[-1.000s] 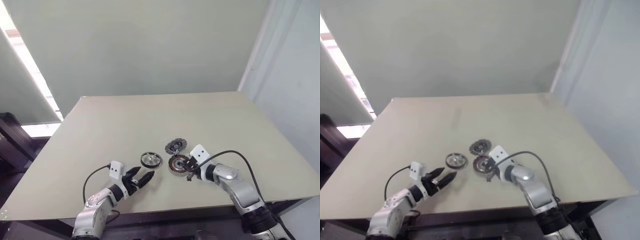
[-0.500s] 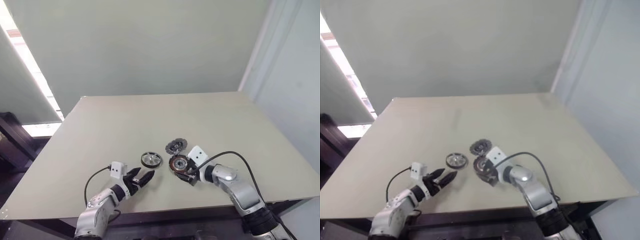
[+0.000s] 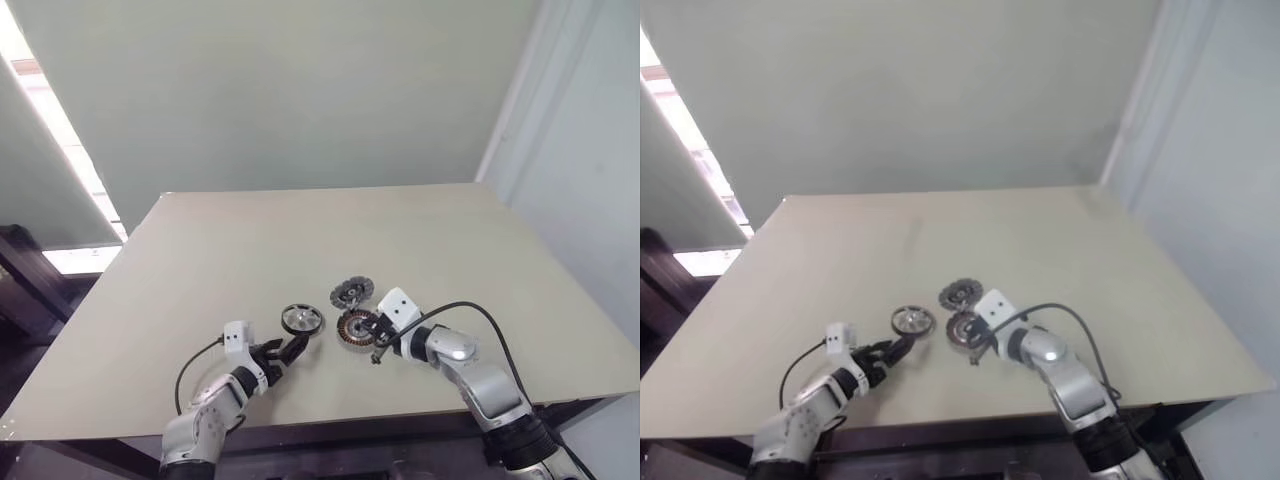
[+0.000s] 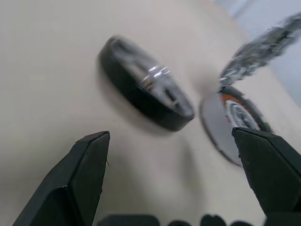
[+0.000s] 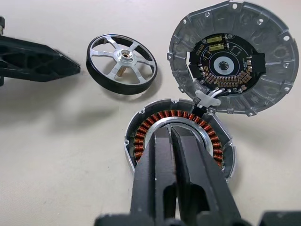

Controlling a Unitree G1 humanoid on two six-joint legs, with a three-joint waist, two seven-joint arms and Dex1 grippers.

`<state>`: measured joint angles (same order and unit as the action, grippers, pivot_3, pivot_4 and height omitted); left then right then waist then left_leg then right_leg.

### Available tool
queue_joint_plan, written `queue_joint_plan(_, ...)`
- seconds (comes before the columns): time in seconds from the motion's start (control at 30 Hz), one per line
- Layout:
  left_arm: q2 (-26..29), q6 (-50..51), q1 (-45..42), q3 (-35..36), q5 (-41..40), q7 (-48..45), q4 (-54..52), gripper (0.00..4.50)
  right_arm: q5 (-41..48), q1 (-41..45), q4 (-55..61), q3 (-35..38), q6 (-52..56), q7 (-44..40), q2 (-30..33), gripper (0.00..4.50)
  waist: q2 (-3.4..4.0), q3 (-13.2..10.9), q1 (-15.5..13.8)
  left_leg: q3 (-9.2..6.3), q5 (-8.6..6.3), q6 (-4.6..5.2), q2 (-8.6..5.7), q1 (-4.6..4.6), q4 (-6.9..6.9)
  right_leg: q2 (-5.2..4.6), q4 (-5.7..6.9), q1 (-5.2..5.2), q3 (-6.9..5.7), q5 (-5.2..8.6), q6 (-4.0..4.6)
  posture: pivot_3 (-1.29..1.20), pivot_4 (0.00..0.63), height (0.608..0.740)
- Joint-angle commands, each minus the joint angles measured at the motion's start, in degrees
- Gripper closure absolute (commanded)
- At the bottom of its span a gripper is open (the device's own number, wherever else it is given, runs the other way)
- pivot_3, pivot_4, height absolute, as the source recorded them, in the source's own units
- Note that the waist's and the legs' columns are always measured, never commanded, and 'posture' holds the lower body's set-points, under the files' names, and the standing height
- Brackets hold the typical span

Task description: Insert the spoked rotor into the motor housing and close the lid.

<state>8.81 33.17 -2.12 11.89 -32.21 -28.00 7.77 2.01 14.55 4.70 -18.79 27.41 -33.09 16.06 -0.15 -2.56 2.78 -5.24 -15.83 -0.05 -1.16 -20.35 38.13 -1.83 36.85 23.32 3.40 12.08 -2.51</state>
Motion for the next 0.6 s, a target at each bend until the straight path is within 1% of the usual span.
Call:
queue_joint_plan(0.03,-2.5,2.1,-3.0,2.9,-3.0,3.8,1.2,0.00,0.0,1.0,2.2,1.0,-1.1,0.3,0.1,4.46,0.00,0.0,0.0,-0.01,0.00,0.00,0.00,0.00,0.00,0.00,0.00,-0.01,-0.01,0.00,0.00,0.00,0.000,0.740)
queue_joint_plan(0.1,-5.5,2.8,-6.3,5.5,-5.2,7.3,3.6,0.00,0.0,0.9,2.3,1.1,-1.2,0.5,0.1,4.46,0.00,0.0,-0.3,-0.03,0.00,0.00,-0.01,0.02,0.03,0.00,0.00,-0.05,-0.02,0.00,0.00,0.00,0.000,0.740)
queue_joint_plan(0.17,-7.2,3.3,-8.5,6.9,-6.0,9.2,5.5,0.00,0.0,0.9,2.4,1.1,-1.2,0.6,0.1,4.46,-0.03,0.0,-0.4,-0.10,0.02,0.00,-0.02,0.00,0.12,0.00,0.00,-0.09,-0.08,0.00,0.00,0.00,0.000,0.740)
queue_joint_plan(0.4,-10.3,2.7,-15.1,10.1,-6.5,14.2,12.9,0.00,0.0,0.7,2.8,1.2,-0.9,1.0,0.3,4.46,-0.04,0.0,-0.6,-0.12,0.02,0.00,-0.06,-0.05,0.12,0.00,-0.01,-0.09,-0.09,-0.01,-0.01,0.00,0.000,0.740)
queue_joint_plan(0.43,-10.7,2.2,-15.8,10.7,-6.7,15.0,13.6,0.41,0.0,0.5,3.0,1.2,-0.9,1.0,0.4,4.50,-0.04,0.0,-0.6,-0.14,0.02,0.00,-0.08,-0.04,0.13,0.00,-0.01,-0.11,-0.09,-0.01,-0.01,0.00,0.000,0.740)
queue_joint_plan(0.47,-11.0,2.2,-16.3,11.3,-7.1,15.6,14.2,0.62,0.1,0.4,3.2,1.2,-0.8,1.0,0.5,4.50,-0.05,0.0,-0.5,-0.13,0.03,0.00,-0.08,-0.04,0.15,0.00,0.00,-0.11,-0.08,-0.01,-0.01,0.00,0.000,0.740)
queue_joint_plan(0.6,-11.0,2.4,-16.7,11.7,-7.0,16.0,14.8,1.97,0.1,0.0,3.7,1.4,-0.5,1.1,0.9,4.50,-0.06,0.0,-0.4,-0.12,0.02,0.00,-0.09,-0.08,0.14,0.00,-0.03,-0.08,-0.06,-0.01,-0.02,0.00,0.000,0.740)
